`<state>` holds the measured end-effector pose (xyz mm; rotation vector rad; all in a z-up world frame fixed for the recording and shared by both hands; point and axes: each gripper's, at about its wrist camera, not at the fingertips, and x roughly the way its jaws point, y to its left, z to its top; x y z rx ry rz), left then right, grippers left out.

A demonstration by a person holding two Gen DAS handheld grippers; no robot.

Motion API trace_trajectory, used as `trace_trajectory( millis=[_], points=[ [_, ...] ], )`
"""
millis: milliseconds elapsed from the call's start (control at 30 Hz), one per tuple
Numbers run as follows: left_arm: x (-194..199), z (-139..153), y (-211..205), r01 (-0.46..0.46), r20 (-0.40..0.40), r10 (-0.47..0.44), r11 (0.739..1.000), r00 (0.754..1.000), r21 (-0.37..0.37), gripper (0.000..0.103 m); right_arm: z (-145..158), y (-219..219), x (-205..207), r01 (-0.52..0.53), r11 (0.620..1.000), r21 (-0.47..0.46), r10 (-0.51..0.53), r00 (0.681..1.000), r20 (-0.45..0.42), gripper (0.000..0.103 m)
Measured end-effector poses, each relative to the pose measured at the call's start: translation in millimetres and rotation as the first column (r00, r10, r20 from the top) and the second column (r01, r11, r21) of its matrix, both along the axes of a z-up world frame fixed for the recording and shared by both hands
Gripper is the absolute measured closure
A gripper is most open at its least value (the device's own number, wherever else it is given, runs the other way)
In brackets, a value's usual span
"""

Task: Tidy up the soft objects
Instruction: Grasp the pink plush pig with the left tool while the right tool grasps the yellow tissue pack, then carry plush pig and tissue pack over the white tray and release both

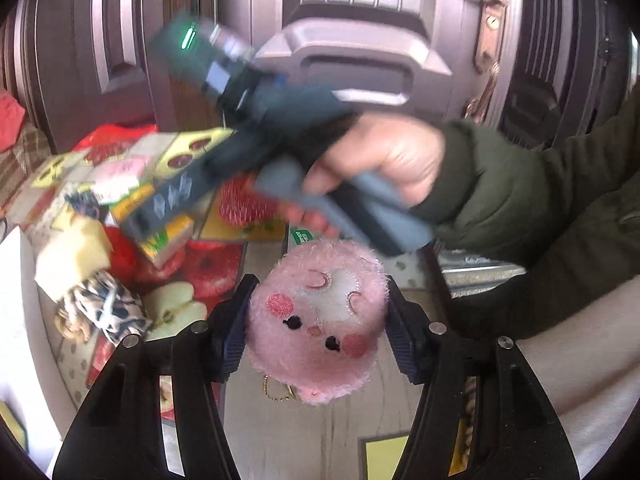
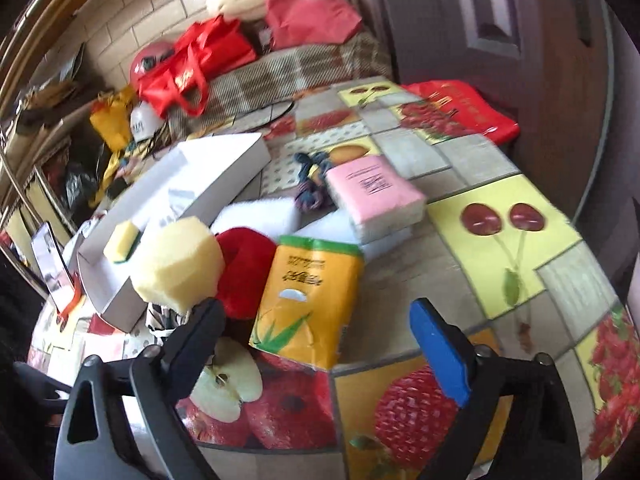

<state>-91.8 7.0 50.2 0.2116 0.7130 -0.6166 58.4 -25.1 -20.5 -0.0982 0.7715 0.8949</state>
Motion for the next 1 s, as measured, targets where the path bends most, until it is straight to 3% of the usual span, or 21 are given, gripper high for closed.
trace_trajectory(
  millis=[133,200,333,400,500,600,633,767,833,867,1000],
  points=[
    [-4,13,12,-0.029,0.044,0.031,0.999,0.999,-0.030,0.043,-13,18,1,-0.024,0.998,-0.059,0.023,0.999,-0.022,0.029],
    [-3,19,20,-0.065,0.070,0.068,0.997,0.995,-0.043,0.043,-18,22,1,-0.031,0.996,-0.080,0.029,0.999,-0.024,0.047],
    [-2,37,42,-0.178,0.132,0.186,0.982,0.974,-0.067,0.043,-9,11,-1,-0.032,0.999,-0.044,0.031,0.999,-0.027,0.055],
    [-2,53,59,-0.263,0.173,0.273,0.961,0.946,-0.080,0.043,1,-2,-2,-0.017,1.000,-0.005,0.017,1.000,-0.023,0.055],
    [0,84,89,-0.396,0.254,0.411,0.911,0.875,-0.110,0.043,26,-25,-6,0.005,0.997,0.082,-0.005,1.000,0.006,0.055],
    [-8,125,113,-0.533,0.366,0.553,0.830,0.748,-0.166,0.043,70,-52,-16,0.010,0.971,0.239,-0.023,0.998,0.050,0.055],
    [-14,141,124,-0.571,0.395,0.605,0.793,0.692,-0.215,0.043,88,-61,-22,0.011,0.954,0.299,-0.035,0.996,0.077,0.055],
    [-44,173,152,-0.658,0.464,0.725,0.675,0.509,-0.333,0.042,152,-85,-55,-0.033,0.896,0.443,-0.070,0.974,0.214,0.055],
    [-56,176,163,-0.674,0.471,0.752,0.642,0.461,-0.366,0.042,183,-95,-74,-0.079,0.863,0.499,-0.067,0.961,0.269,0.055],
    [-60,174,170,-0.678,0.463,0.764,0.629,0.449,-0.380,0.042,201,-100,-83,-0.108,0.842,0.529,-0.063,0.954,0.293,0.055],
    [-57,171,189,-0.691,0.425,0.792,0.600,0.439,-0.403,0.042,250,-99,-104,-0.204,0.774,0.600,-0.021,0.938,0.346,0.055]
  ],
)
